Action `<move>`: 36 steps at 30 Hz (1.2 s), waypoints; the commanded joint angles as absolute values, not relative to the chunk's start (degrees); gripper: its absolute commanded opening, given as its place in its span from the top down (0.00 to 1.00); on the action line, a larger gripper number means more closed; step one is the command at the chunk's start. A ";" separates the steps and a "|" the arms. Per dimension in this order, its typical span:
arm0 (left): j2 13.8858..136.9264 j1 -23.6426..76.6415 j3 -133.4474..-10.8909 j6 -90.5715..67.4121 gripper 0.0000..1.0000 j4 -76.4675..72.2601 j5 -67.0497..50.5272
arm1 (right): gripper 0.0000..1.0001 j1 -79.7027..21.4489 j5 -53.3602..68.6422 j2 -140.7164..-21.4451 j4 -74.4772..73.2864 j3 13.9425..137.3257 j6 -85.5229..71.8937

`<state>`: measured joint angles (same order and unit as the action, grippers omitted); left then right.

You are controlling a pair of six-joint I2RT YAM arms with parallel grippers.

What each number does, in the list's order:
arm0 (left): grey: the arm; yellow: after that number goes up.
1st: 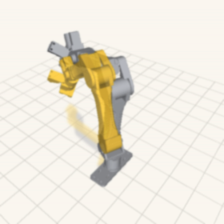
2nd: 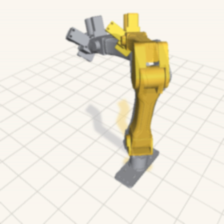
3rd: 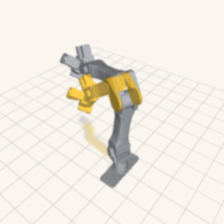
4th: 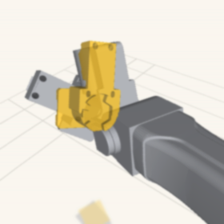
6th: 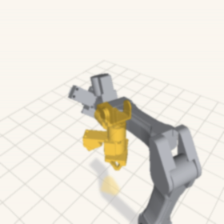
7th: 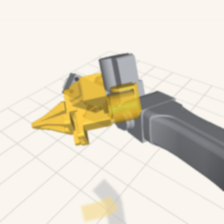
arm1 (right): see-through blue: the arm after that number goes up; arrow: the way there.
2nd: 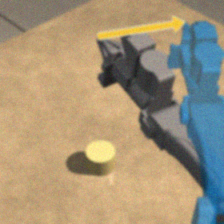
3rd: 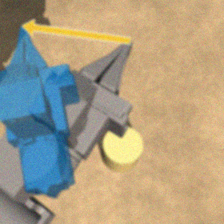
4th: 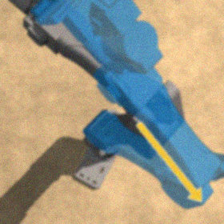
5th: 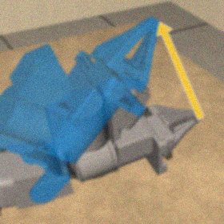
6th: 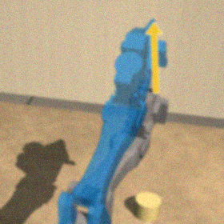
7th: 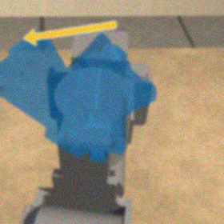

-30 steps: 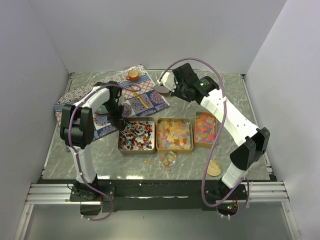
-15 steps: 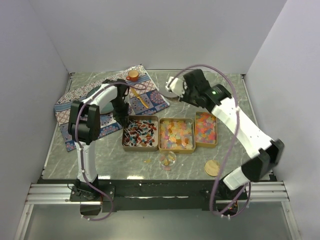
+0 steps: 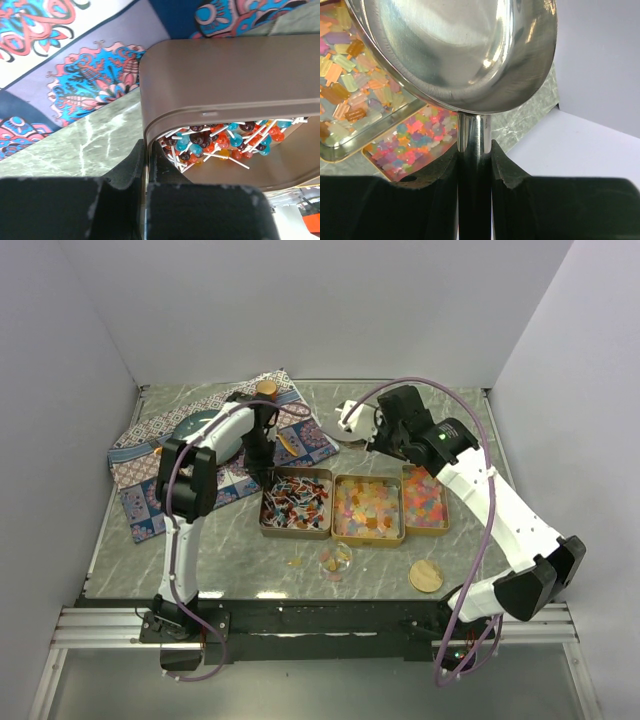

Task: Pack the candies
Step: Move the storage box to the center of the board.

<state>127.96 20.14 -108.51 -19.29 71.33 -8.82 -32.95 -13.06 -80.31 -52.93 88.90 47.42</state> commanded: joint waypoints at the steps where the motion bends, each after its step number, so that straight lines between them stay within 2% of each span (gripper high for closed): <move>1: 130.87 22.85 -111.53 -23.38 0.99 61.79 -18.19 | 1.00 -32.70 -13.71 -79.10 -51.85 89.65 46.49; 11: 133.16 24.34 -121.72 -23.82 0.99 57.39 -26.37 | 1.00 -32.70 -13.45 -78.13 -52.21 86.13 47.02; 12: 132.63 24.43 -121.90 -23.21 0.90 57.48 -25.93 | 1.00 -32.70 -13.45 -78.57 -52.03 86.57 46.76; 14: 131.93 24.17 -121.12 -22.51 0.83 58.01 -25.40 | 1.00 -32.70 -13.45 -80.06 -52.03 88.40 46.41; 16: 130.09 22.86 -118.66 -21.19 0.63 58.36 -26.36 | 1.00 -32.70 -13.10 -81.12 -52.03 89.90 45.88; 18: 128.16 20.58 -116.90 -19.78 0.52 58.62 -29.17 | 1.00 -32.70 -12.92 -82.53 -52.12 91.40 45.79; 21: 125.52 17.51 -116.37 -18.81 0.42 59.24 -29.88 | 1.00 -32.87 -12.83 -83.76 -51.86 91.93 45.79; 29: 117.34 9.24 -115.23 -17.15 0.39 56.96 -37.86 | 1.00 -33.57 -10.29 -83.94 -48.09 88.08 49.21; 34: 119.70 7.30 -114.26 -9.69 0.38 56.69 -65.14 | 1.00 -34.19 -8.27 -87.96 -47.02 90.61 51.76; 36: 120.32 7.21 -111.37 -8.25 0.41 53.29 -68.81 | 1.00 -34.71 -6.95 -89.73 -47.11 93.24 52.64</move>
<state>119.15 5.78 -115.24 -14.70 56.97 -49.54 -33.63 -9.82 -86.46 -51.42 88.38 50.43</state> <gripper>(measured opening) 0.622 0.300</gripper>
